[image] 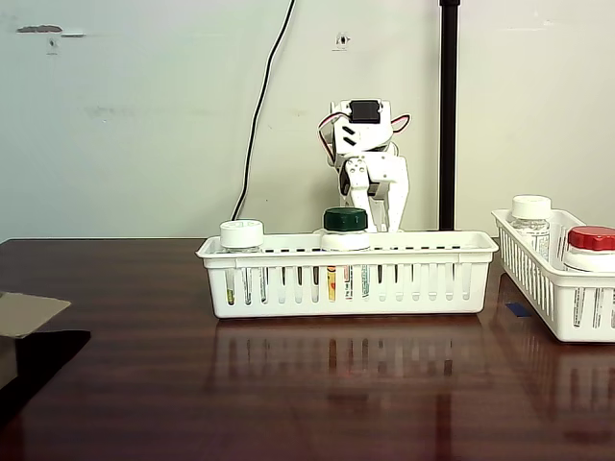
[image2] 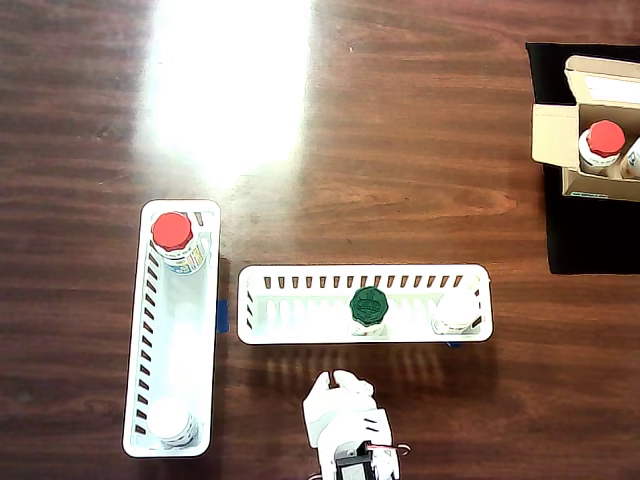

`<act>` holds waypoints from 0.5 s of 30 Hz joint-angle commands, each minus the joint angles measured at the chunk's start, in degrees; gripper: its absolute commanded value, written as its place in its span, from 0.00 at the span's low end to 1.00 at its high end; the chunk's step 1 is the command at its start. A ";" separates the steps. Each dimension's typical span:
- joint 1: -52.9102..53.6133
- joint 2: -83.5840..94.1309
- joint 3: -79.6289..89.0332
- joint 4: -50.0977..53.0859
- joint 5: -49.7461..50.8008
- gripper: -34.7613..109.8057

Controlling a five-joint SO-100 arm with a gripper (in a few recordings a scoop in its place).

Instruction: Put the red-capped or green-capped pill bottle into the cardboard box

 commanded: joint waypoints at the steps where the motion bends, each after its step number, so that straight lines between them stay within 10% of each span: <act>1: -6.77 4.92 -0.09 3.69 -1.14 0.26; 15: -11.07 4.83 -0.09 4.48 -24.96 0.26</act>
